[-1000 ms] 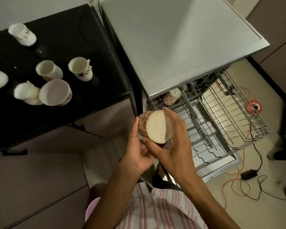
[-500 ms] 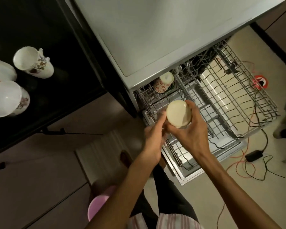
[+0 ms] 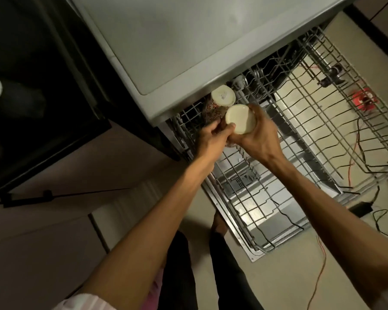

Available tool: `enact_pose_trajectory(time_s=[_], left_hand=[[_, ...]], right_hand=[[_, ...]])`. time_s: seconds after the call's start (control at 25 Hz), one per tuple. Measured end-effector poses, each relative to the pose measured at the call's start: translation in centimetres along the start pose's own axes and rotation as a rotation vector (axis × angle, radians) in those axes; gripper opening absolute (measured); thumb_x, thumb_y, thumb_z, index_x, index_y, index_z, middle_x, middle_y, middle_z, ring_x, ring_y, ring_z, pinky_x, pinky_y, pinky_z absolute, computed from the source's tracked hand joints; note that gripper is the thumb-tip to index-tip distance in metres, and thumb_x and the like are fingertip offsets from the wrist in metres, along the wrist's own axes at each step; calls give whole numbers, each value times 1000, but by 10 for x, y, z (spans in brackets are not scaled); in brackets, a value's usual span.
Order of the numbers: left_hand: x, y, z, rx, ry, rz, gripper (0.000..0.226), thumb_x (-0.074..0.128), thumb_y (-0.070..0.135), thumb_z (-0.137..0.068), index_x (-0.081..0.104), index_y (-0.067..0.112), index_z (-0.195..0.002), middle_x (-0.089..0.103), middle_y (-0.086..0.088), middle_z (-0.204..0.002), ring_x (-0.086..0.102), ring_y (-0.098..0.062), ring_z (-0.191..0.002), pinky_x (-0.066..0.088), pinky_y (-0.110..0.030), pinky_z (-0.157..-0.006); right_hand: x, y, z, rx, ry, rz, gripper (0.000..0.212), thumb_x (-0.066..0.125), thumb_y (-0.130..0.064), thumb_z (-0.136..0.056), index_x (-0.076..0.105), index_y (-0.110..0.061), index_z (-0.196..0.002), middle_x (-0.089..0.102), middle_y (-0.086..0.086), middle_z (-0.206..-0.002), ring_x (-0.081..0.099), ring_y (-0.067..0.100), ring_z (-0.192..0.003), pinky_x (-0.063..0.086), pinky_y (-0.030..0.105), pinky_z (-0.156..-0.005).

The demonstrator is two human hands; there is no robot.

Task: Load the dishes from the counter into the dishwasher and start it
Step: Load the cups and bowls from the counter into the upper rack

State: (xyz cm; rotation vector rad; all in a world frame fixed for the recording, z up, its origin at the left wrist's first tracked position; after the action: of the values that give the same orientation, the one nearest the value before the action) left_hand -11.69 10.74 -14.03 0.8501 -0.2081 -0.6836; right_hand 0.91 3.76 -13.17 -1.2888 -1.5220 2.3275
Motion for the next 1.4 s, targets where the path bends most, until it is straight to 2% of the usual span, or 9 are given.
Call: enact_pose_trajectory(time_s=[0.16,0.28,0.4,0.48,0.64,0.96,1.08,1.24,1.4], left_hand=[[1,-22,-47,39,78,-25,54,68,32,-90,53,12,-138,60,-11,-133,58,-21,-118,42,-7,-69],[3,-36,-66,42,98,31,53,71,33,-87,57,10,-133,63,-11,-128,59,-21,-117,46,-18,-83],[5,-47,-79,49,103,83,47,72,31,-86,62,9,-126,66,-12,-122,62,-23,-114,51,-31,-96],[7,-54,-85,41,102,99,47,73,34,-84,64,11,-124,66,-11,-122,62,-23,-113,51,-39,-99],[9,-61,-90,32,116,94,61,73,49,-70,67,15,-120,65,-10,-124,61,-24,-113,51,-42,-98],[12,-70,-103,15,141,45,45,70,38,-86,65,12,-123,64,-9,-125,59,-22,-115,50,-35,-97],[14,-70,-107,4,146,31,46,69,39,-86,63,13,-124,62,-5,-127,58,-20,-114,49,-27,-88],[18,-73,-113,11,149,3,51,73,40,-81,62,16,-125,63,-5,-126,60,-19,-112,46,-19,-75],[19,-77,-114,8,170,-15,55,75,34,-78,60,15,-127,64,-6,-125,61,-21,-111,50,-21,-74]], right_hand=[[18,21,-28,-27,-13,16,91,85,-34,-70,38,-8,-142,53,9,-135,51,16,-115,45,25,-91],[25,27,-39,-58,-4,45,88,84,-37,-70,40,-5,-139,55,11,-132,54,23,-118,48,26,-92],[31,34,-43,-73,-23,70,88,85,-36,-70,41,-2,-138,56,11,-131,55,21,-117,41,7,-84],[33,39,-44,-62,-45,80,90,85,-35,-70,39,-2,-140,55,10,-133,54,20,-119,40,6,-85],[36,45,-48,-41,-73,99,93,84,-36,-69,37,-3,-143,53,11,-137,53,24,-123,46,24,-96],[44,55,-51,0,-107,89,99,81,-38,-69,31,-6,-148,51,10,-141,51,27,-127,50,42,-101],[45,65,-54,37,-96,82,96,81,-42,-70,34,-7,-146,51,9,-139,52,24,-124,53,34,-95],[48,77,-51,98,-105,37,93,83,-36,-72,33,-11,-145,53,7,-135,55,14,-109,44,7,-64],[49,76,-43,50,-113,81,92,82,-38,-74,30,-10,-145,51,8,-139,47,9,-111,36,2,-70]])
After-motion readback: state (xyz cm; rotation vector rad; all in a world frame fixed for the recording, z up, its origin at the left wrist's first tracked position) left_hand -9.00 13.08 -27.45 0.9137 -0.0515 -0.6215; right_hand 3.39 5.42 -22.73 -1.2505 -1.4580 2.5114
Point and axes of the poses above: each hand's wrist, its own z-axis away from the middle knuckle, its own x-axis out of the palm, y = z × x, the point moved 9 cm from there along -z, towards the middle knuckle
